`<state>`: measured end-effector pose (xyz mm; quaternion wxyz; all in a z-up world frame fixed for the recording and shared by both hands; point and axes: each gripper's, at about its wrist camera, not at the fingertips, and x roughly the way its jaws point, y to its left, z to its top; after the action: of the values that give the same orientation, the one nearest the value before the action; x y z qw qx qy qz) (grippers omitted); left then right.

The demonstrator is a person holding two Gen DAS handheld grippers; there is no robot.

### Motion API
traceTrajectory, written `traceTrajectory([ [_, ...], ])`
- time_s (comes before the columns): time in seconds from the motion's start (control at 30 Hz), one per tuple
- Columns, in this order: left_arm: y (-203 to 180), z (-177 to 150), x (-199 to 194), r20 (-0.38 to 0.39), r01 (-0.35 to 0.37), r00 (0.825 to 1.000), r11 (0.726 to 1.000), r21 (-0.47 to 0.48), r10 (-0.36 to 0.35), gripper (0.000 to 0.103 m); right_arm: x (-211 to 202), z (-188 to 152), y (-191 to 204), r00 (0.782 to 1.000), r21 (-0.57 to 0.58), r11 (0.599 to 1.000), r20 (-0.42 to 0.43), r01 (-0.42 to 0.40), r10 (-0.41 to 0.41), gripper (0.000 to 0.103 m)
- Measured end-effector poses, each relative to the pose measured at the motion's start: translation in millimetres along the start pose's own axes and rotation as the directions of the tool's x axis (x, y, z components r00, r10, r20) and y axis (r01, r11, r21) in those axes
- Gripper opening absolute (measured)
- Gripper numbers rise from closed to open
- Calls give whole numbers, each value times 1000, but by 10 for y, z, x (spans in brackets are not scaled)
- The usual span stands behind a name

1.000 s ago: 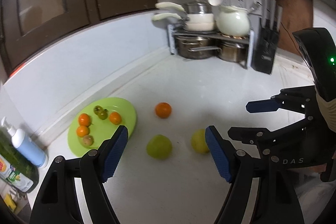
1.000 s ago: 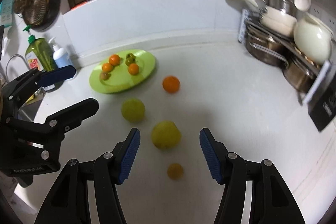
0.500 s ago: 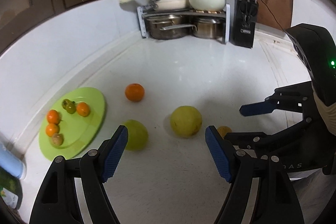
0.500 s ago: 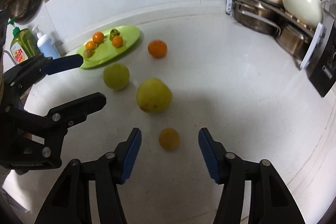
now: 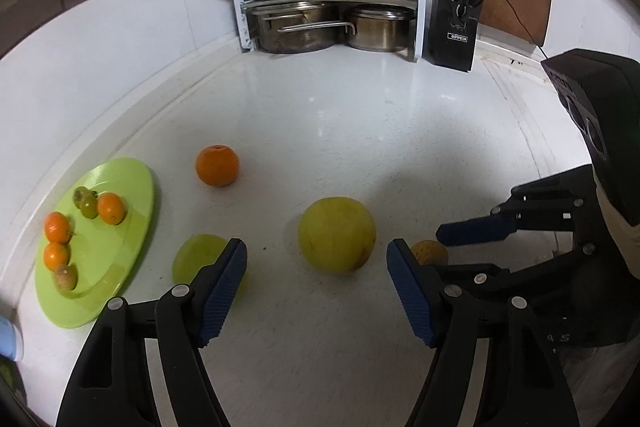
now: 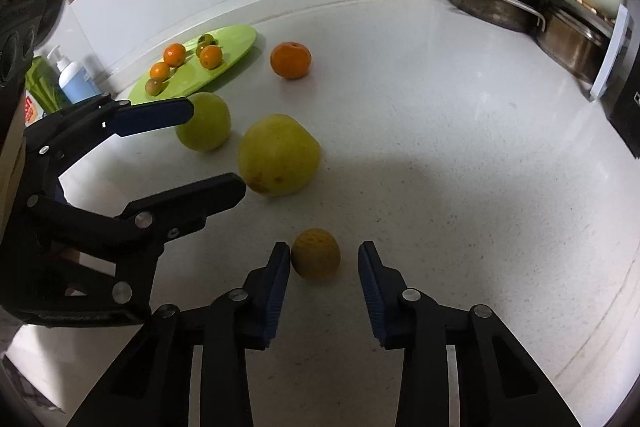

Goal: Organize fruits
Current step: 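Grasp a brown kiwi with the right tool while the left tool grasps a large green pomelo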

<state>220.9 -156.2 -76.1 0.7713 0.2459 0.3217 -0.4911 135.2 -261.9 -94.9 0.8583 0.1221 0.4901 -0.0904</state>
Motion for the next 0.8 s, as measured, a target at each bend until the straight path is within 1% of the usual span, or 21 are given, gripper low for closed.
traceTrajectory([
  [0.07,-23,31,45,-2,17,1000,1000,2,-17,70,18,-4,-30,1000,10,1000,-6,-14,14,32],
  [0.13,-38,51,89,-6,31,1000,1000,-1,-31,70,32,-9,-44,1000,14,1000,-9,-23,23,32],
  [0.23,-49,67,168,-19,47,999,999,-15,-47,68,38,-9,-45,1000,6,1000,-5,-29,29,29],
  [0.27,-51,72,182,-22,51,998,999,-19,-51,67,41,-6,-48,999,4,999,-6,-33,33,27],
  [0.4,-75,97,248,-29,50,998,999,-20,-50,63,36,-1,-81,999,6,999,-5,-38,38,27],
  [0.43,-73,102,273,-34,50,998,998,-23,-51,61,31,-1,-92,999,10,999,-5,-35,35,27],
  [0.6,-84,103,321,-48,46,998,998,-33,-48,59,-27,12,-158,1000,23,1000,11,3,-3,27],
  [0.67,-88,103,350,-55,34,998,999,-40,-36,55,-39,25,-184,1000,25,1000,17,17,-18,27],
  [0.7,-85,100,358,-58,27,998,999,-43,-29,50,-42,30,-193,1000,25,1000,17,19,-20,27],
  [0.8,-83,96,362,-60,24,998,998,-55,-27,50,-50,46,-213,999,20,999,24,37,-37,27],
])
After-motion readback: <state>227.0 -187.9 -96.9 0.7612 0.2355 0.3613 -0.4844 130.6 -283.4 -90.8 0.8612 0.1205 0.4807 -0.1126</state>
